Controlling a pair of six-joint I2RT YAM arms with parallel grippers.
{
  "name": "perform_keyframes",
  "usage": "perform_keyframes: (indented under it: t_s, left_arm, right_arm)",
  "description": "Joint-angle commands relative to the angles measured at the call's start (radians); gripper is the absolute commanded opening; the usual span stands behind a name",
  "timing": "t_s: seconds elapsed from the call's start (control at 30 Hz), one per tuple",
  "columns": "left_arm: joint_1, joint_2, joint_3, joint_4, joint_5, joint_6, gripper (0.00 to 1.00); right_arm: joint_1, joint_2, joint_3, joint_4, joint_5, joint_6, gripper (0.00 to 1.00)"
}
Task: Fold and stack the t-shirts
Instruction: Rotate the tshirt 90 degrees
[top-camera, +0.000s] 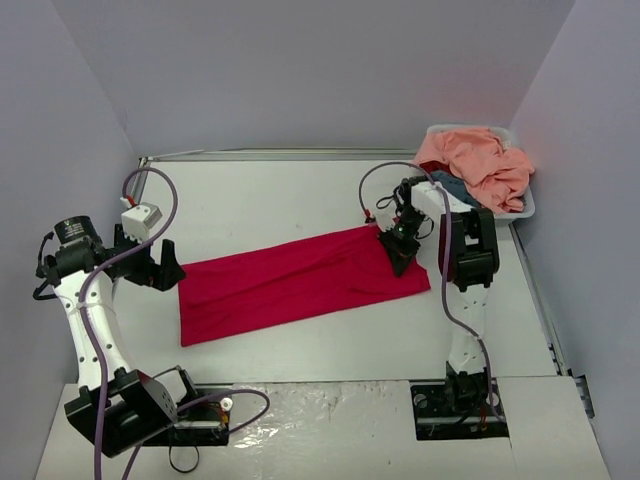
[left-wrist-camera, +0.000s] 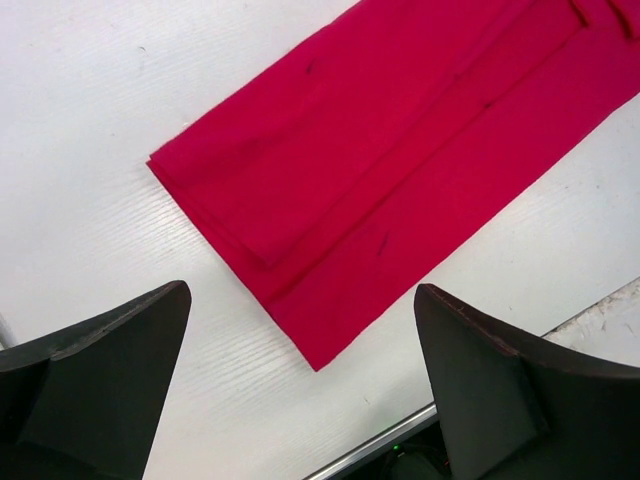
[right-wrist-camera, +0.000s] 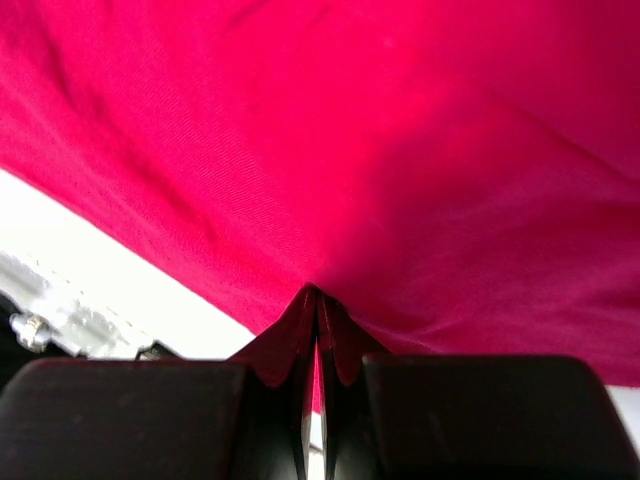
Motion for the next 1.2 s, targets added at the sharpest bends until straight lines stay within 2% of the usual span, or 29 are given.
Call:
perform_keyframes:
  t_s: [0.0, 0.13, 0.33, 0.5, 0.73, 0.93, 1.17]
  left_arm:
    - [0.004, 0.000, 0.057, 0.000, -0.020, 0.013, 0.94]
    - [0.004, 0.000, 0.058, 0.013, -0.021, 0.006, 0.94]
    - [-0.003, 0.018, 0.031, 0.017, -0.032, 0.030, 0.94]
    - [-0.013, 0.066, 0.014, 0.013, -0.082, 0.064, 0.94]
    - [-0.013, 0.095, -0.009, 0.002, -0.099, 0.087, 0.94]
    - [-0.015, 0.086, -0.023, 0.017, -0.108, 0.086, 0.94]
    - [-0.015, 0.069, -0.023, 0.042, -0.096, 0.049, 0.94]
  right_arm:
    - [-0.005, 0.106, 0.106, 0.164, 0.080, 0.014, 0.00]
    - [0.004, 0.197, 0.279, 0.148, 0.090, 0.055, 0.00]
    - [0.047, 0.370, 0.622, 0.110, 0.113, 0.118, 0.00]
    - [0.099, 0.502, 0.895, 0.119, 0.194, 0.152, 0.00]
    - [0.172, 0.501, 0.923, 0.311, 0.310, 0.167, 0.00]
    - [0.189, 0.465, 0.925, 0.401, 0.418, 0.166, 0.00]
    - [0.249, 0.326, 0.896, 0.478, 0.558, 0.140, 0.00]
